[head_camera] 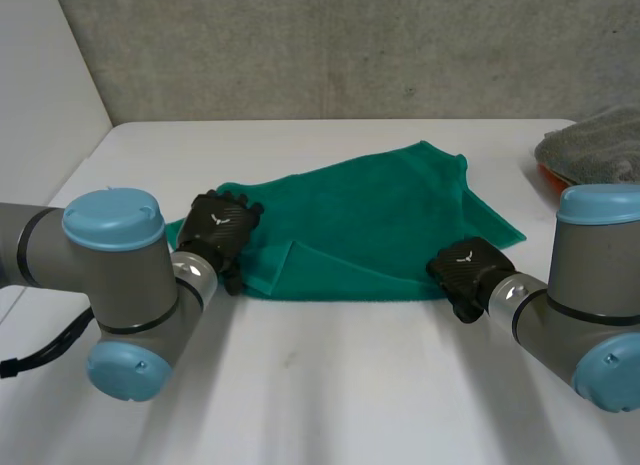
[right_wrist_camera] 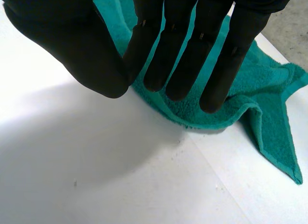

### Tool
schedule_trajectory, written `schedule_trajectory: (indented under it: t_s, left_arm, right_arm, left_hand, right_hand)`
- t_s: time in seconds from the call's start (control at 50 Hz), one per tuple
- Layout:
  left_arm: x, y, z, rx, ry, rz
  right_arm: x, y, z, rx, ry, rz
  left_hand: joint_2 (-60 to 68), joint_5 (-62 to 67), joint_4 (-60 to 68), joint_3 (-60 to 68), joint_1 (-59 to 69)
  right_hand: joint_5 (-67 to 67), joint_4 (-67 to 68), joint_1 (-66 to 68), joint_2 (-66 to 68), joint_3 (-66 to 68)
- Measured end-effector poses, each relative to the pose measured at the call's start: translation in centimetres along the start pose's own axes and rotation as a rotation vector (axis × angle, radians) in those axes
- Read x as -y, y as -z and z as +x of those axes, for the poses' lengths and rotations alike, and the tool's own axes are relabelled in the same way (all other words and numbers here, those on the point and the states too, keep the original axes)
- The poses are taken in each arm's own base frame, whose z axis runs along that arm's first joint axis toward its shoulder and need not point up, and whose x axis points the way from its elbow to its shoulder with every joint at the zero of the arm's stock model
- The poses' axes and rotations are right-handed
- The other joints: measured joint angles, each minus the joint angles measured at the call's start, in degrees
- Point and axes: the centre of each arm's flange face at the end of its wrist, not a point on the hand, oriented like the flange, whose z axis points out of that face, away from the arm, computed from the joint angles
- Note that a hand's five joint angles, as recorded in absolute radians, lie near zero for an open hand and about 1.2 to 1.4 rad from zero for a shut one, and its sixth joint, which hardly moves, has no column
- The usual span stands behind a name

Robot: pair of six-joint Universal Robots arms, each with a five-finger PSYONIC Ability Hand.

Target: Fold the laundry.

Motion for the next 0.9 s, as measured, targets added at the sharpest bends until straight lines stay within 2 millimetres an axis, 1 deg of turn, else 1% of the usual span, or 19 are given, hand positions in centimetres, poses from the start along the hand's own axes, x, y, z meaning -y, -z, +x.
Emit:
schedule_trajectory:
  t_s: [0.12,0.24,0.34,0.42,0.44,0.46,0.48,0.5,0.56,0.62,0.72,0.78,0.84,0.9]
  left_arm:
    - [0.3,0.2,0.6,-0.012,-0.019,0.007]
    - [-0.7,-0.6,1.3,-0.032,-0.046,-0.017]
    - [-1.3,-1.5,1.4,-0.044,-0.053,-0.026]
    - [-1.4,-2.3,1.3,-0.052,-0.049,-0.019]
    - [-1.3,-2.4,1.2,-0.053,-0.047,-0.017]
    - [-1.3,-2.6,1.1,-0.056,-0.043,-0.011]
    - [-1.1,-2.7,1.1,-0.059,-0.04,-0.006]
    - [-1.0,-2.8,1.0,-0.062,-0.036,0.0]
    - [-0.5,-2.9,0.9,-0.078,-0.019,0.02]
    - [0.0,-2.9,0.8,-0.098,0.003,0.04]
    - [0.5,-3.0,0.9,-0.121,0.036,0.05]
    - [0.6,-3.1,0.6,-0.117,0.048,0.045]
    - [1.4,-3.1,-0.3,-0.098,0.058,0.048]
    - [2.6,-2.8,-1.2,-0.076,0.067,0.067]
  right_arm:
    - [0.3,0.3,0.0,0.005,-0.037,0.009]
    - [0.4,0.3,-0.2,0.01,-0.046,0.011]
    - [0.4,0.3,-0.2,0.011,-0.044,0.011]
    - [0.4,0.3,-0.2,0.012,-0.043,0.01]
    - [0.4,0.3,-0.2,0.012,-0.043,0.01]
    - [0.4,0.3,-0.2,0.011,-0.043,0.01]
    - [0.4,0.3,-0.2,0.011,-0.043,0.01]
    - [0.4,0.3,-0.2,0.011,-0.043,0.01]
    - [0.3,0.2,-0.2,0.01,-0.043,0.01]
    - [0.3,0.2,-0.2,0.009,-0.044,0.008]
    - [0.2,0.2,-0.1,0.006,-0.046,0.005]
    - [0.2,0.2,-0.1,0.004,-0.049,0.004]
    - [0.4,0.3,0.1,0.001,-0.055,0.005]
    - [0.8,0.5,0.4,-0.003,-0.07,0.006]
  left_hand:
    - [-0.2,0.0,0.0,0.0,0.0]
    - [0.1,0.1,0.4,0.3,0.6]
    - [2.4,1.6,2.9,2.3,3.5]
    - [16.1,15.6,16.8,16.1,18.8]
    - [16.1,15.6,16.8,16.1,18.8]
    - [27.6,26.7,28.2,27.5,31.3]
    - [31.0,29.4,30.9,30.2,33.9]
    - [38.9,37.1,38.7,38.8,41.6]
    - [49.0,48.0,49.6,48.8,50.9]
    - [54.8,53.5,55.3,54.2,54.1]
    - [56.4,54.3,57.0,56.0,54.1]
    - [56.4,54.3,57.0,56.0,54.1]
    - [56.4,54.3,57.0,56.0,54.1]
    - [56.4,54.3,57.0,56.0,54.1]
  right_hand:
    - [0.0,0.0,0.0,0.0,0.0]
    - [0.0,0.0,0.0,0.0,0.0]
    - [0.0,0.0,0.0,0.0,0.0]
    - [0.0,0.0,0.0,0.0,0.0]
    - [0.0,0.0,0.0,0.0,0.0]
    - [0.0,0.0,0.0,0.0,0.0]
    - [0.0,0.0,0.0,0.0,0.0]
    - [0.0,0.0,0.0,0.0,0.0]
    - [0.0,0.0,0.0,0.0,0.0]
    - [0.0,0.0,0.0,0.0,0.0]
    - [0.0,0.0,0.0,0.0,0.0]
    - [0.0,0.0,0.0,0.0,0.0]
    - [0.0,0.0,0.0,0.0,0.0]
    - [-0.7,-0.9,-0.3,-0.8,-0.8]
